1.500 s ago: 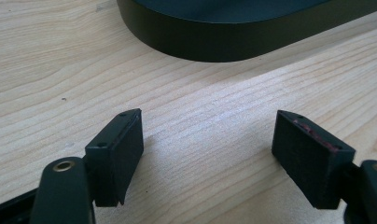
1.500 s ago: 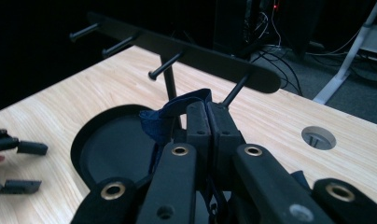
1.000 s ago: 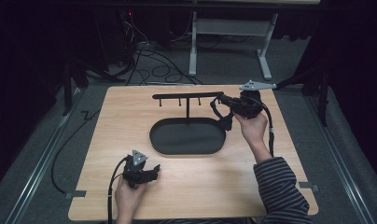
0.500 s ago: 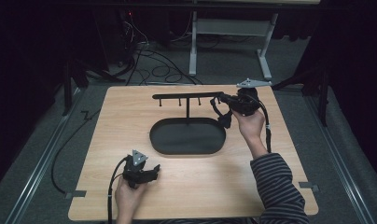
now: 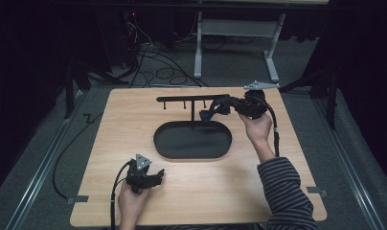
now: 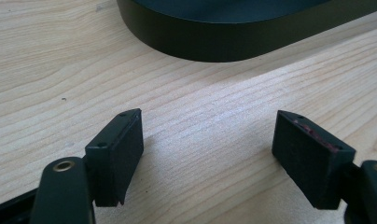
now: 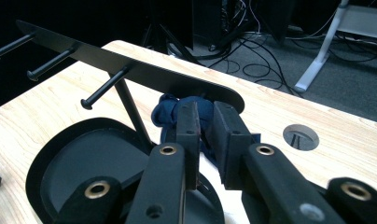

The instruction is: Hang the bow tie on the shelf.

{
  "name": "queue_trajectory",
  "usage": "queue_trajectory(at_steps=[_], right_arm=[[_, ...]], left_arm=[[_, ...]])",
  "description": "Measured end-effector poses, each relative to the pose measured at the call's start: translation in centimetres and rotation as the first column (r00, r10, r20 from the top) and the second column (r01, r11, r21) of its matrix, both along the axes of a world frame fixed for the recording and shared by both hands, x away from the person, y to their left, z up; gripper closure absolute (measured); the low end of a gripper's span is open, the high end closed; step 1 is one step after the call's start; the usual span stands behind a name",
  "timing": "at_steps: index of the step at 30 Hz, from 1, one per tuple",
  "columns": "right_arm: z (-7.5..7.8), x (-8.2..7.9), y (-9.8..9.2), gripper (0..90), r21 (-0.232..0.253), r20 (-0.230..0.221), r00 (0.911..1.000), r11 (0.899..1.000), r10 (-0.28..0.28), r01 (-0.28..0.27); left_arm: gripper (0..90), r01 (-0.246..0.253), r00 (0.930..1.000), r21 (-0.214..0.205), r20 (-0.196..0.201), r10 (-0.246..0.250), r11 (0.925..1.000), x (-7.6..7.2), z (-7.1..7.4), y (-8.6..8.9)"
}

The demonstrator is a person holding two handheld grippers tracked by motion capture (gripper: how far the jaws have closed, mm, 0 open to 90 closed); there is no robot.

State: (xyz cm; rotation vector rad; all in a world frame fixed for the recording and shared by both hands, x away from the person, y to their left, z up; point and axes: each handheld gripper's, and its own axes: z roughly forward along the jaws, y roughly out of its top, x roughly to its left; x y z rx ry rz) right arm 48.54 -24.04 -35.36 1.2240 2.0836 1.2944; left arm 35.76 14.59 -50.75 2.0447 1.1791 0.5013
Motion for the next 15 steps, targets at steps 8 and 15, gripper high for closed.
queue_trajectory(at_steps=[8,15], right_arm=[[0.4,-0.7,-0.9,75.2,-0.016,0.008,1.0000,1.000,-0.002,0.002],[0.8,-1.3,-2.1,69.6,0.003,0.003,0.9998,1.000,-0.021,0.021]], left_arm=[[25.3,0.000,1.0000,0.000,0.000,0.000,1.0000,0.0,0.0,0.0],[25.2,0.000,1.0000,0.000,0.000,0.000,1.0000,0.0,0.0,0.0]])
